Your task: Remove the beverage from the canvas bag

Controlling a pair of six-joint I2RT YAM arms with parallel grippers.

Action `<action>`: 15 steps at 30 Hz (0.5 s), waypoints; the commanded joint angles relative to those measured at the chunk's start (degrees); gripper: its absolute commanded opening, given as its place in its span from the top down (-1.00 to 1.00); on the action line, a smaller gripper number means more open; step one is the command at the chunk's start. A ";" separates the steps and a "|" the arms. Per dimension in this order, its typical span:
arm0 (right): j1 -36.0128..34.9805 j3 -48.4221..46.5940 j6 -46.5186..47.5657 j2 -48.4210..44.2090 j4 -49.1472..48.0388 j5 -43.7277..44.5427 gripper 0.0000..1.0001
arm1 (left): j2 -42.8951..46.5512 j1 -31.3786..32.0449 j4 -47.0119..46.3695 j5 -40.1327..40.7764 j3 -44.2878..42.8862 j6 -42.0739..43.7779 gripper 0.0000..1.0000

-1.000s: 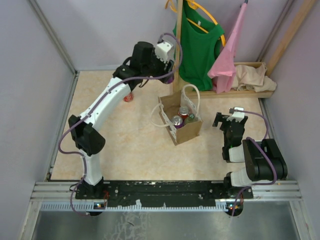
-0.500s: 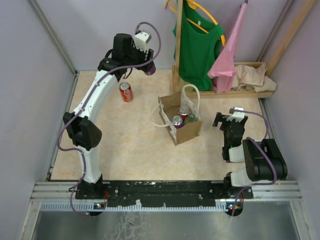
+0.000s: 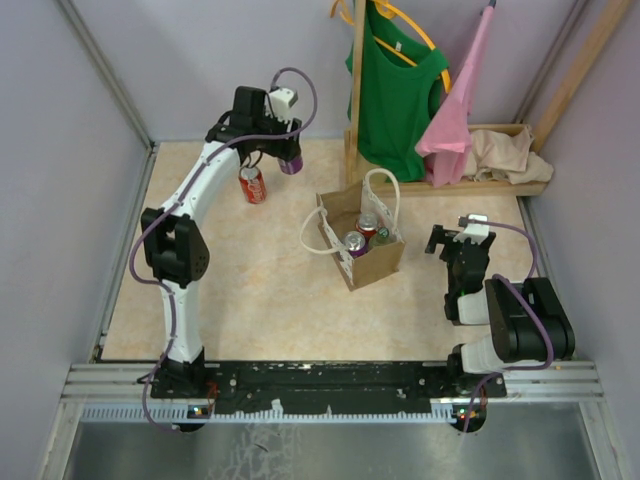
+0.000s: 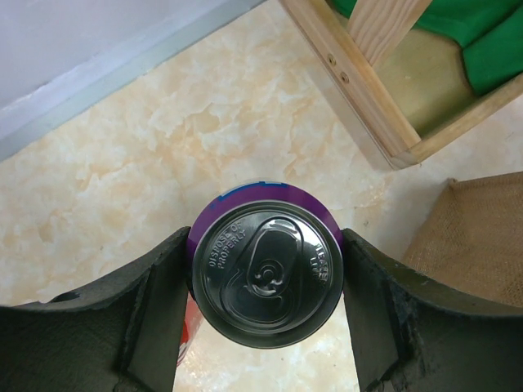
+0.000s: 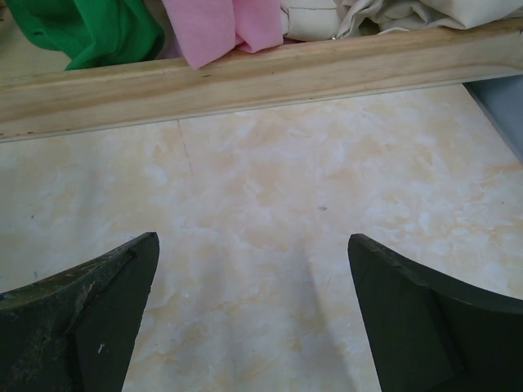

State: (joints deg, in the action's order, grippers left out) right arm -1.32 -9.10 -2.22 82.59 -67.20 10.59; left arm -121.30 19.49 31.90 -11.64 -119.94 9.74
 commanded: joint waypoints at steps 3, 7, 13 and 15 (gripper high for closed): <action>0.09 -1.18 -0.50 0.03 -2.50 0.04 -0.98 | 3.97 -0.40 -6.48 -2.11 1.12 -0.88 1.00; 0.09 -1.18 -0.51 0.03 -2.51 -0.01 -0.98 | 3.67 -0.50 -6.48 -2.70 1.58 -1.00 1.00; 0.14 -1.17 -0.50 0.03 -2.49 -0.03 -0.98 | 2.53 -0.59 -6.50 -1.10 1.62 -0.83 1.00; 0.09 -1.22 -0.43 0.03 -2.50 0.02 -0.98 | 1.71 -0.61 -6.23 -0.39 1.04 -0.65 1.00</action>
State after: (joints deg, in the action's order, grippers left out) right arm -1.32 -9.10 -2.24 82.59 -67.20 10.59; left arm -121.30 19.25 30.83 -12.51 -117.69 8.99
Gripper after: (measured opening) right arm 0.990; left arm 0.724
